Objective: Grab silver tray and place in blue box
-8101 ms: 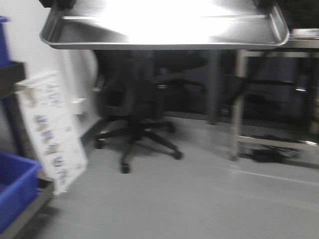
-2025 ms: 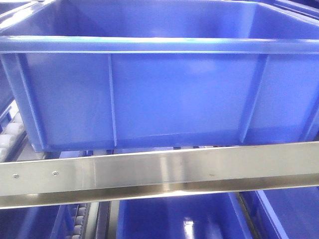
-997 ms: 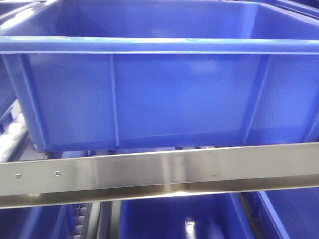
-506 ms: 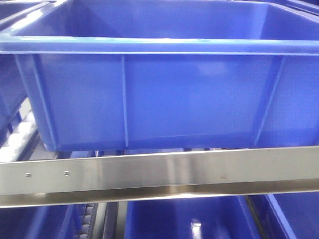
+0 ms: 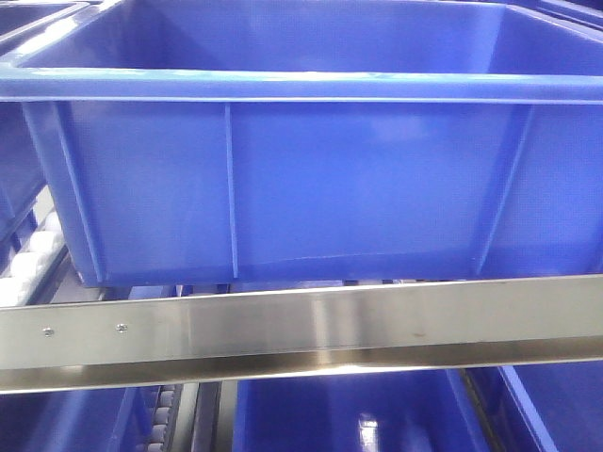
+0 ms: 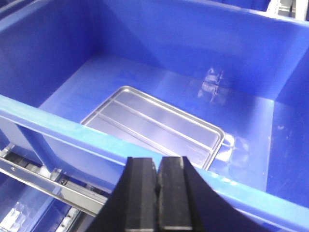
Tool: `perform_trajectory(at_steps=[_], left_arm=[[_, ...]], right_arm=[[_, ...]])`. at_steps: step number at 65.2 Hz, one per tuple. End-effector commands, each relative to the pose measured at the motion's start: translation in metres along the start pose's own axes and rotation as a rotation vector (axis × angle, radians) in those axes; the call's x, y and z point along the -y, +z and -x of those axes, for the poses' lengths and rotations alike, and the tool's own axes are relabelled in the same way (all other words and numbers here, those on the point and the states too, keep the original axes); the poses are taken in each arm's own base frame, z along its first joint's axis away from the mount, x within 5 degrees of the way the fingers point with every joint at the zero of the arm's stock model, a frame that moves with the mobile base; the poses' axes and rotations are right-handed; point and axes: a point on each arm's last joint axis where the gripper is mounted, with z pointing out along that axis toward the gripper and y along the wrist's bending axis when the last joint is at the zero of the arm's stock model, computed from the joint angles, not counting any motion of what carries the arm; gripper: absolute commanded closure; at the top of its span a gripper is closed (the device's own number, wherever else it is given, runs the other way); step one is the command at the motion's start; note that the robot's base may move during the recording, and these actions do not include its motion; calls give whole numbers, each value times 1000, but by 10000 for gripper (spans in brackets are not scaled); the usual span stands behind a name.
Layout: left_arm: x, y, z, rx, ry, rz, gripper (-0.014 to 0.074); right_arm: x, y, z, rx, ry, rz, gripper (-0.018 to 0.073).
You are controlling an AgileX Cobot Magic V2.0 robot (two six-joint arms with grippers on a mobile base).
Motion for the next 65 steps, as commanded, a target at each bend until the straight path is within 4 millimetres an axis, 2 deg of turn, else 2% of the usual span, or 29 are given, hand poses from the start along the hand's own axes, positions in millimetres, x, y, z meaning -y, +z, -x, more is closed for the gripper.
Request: perform_trajectory(at_steps=[1,26,35,42,51,65], left_arm=[[1,-2,9,100,-6,-7,694],[1,-2,9,100,-6,-7,701],[1,-2,9,100,-6,-7,701],[1,-2,9,100,-6,-7,701],[1,-2,9,100,-6,-7,701],[1,-2,9,100,-6,-7,701]], right_arm=[[-3,-3,16,100,-29,31,503],[-2,-3,16,91,-14,23,503],[10,-15,11,61,-27,-56,503],[19,-32,1,115,-53,-134,503],[30,-50,-33,204,-58,-276,503],[32,-65,-108,288,27,-432,503]])
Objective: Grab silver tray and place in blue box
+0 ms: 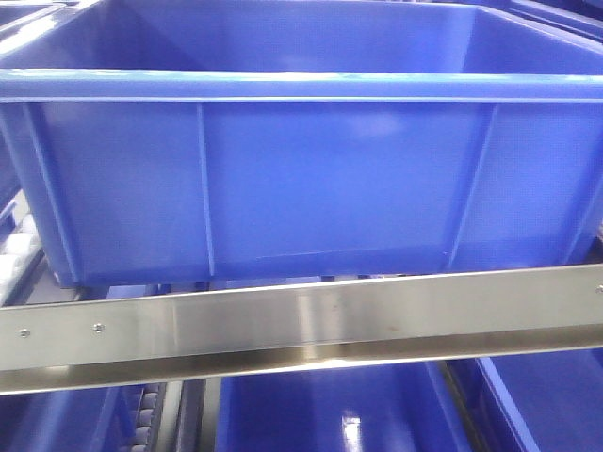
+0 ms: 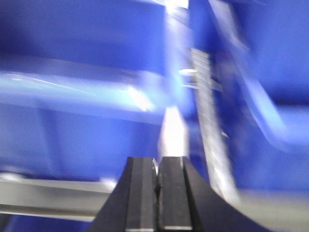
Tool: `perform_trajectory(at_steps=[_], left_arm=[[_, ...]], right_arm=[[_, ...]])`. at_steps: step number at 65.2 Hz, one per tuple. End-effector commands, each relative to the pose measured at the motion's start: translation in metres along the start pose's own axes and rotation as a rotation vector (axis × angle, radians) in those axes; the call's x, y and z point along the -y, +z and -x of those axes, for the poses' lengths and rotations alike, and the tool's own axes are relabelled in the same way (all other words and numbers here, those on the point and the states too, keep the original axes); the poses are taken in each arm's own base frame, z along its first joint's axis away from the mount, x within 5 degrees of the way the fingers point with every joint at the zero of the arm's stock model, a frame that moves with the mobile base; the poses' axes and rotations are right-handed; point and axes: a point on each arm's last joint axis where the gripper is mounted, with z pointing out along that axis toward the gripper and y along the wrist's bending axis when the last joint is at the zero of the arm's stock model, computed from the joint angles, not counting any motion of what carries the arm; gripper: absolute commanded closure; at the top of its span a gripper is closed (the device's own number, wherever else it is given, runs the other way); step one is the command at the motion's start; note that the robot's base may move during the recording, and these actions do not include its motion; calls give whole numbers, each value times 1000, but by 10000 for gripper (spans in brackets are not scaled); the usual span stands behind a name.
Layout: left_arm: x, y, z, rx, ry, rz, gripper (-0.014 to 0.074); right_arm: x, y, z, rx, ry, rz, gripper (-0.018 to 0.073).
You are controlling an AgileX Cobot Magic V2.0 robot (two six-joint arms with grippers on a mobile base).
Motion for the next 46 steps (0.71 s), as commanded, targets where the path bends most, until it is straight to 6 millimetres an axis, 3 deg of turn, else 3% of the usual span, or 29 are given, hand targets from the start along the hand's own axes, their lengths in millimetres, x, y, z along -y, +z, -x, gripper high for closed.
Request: perform_trajectory(at_steps=[1,9,46], left_arm=[[1,-2,9,101,-6,-7,701],[1,-2,9,101,-6,-7,701],[1,-2,9,96,-6,-7,701]], right_arm=[[3,-7,-2,166,9,-45,503],[3,-14,-19,188,6,-57,503],[3,-13,-21,166,6,-56,503]])
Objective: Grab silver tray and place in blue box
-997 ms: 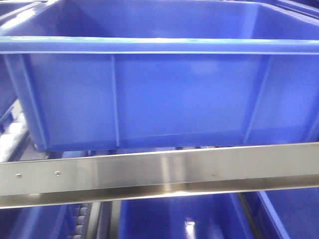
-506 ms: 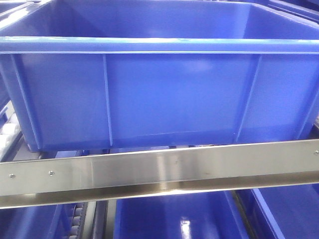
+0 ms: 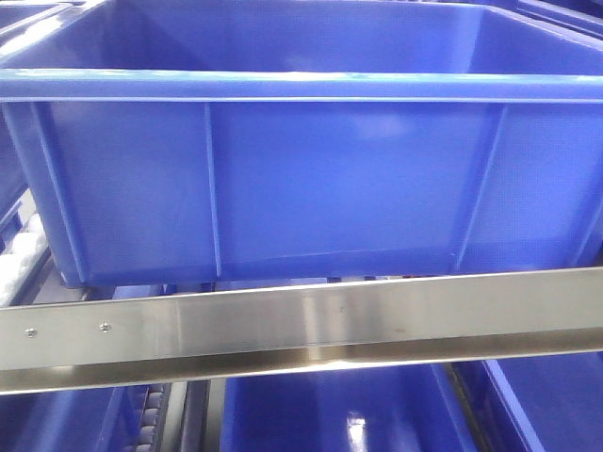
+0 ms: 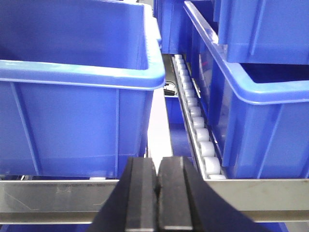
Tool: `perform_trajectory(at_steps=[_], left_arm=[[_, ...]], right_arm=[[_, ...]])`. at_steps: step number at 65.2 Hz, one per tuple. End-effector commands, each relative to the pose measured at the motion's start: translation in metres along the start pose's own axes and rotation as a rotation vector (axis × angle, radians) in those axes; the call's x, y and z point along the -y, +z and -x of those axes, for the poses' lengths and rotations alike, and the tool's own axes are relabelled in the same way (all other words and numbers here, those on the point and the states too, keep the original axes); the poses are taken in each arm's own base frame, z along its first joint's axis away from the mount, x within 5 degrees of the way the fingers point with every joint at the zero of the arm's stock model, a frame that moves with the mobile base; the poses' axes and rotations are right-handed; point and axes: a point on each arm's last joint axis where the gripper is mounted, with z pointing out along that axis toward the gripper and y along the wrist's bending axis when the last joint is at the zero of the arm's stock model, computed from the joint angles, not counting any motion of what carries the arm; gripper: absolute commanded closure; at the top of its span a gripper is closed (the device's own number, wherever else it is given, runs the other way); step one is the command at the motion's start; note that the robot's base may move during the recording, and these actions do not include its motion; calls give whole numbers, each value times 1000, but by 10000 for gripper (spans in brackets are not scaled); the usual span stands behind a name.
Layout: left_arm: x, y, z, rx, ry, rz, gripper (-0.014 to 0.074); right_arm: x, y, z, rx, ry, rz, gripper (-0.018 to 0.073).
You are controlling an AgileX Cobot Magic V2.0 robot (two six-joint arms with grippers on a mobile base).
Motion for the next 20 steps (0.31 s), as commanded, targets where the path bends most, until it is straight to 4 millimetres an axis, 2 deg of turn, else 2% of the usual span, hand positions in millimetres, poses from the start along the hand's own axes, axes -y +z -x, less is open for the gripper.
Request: perform_trajectory(at_steps=[1,20], left_arm=[[1,-2,9,99,-5,-7,701],[1,-2,9,99,-5,-7,701]], right_arm=[[0,-1,8,94,-10,-7,503],[0,-1,8,94,-10,-7,503]])
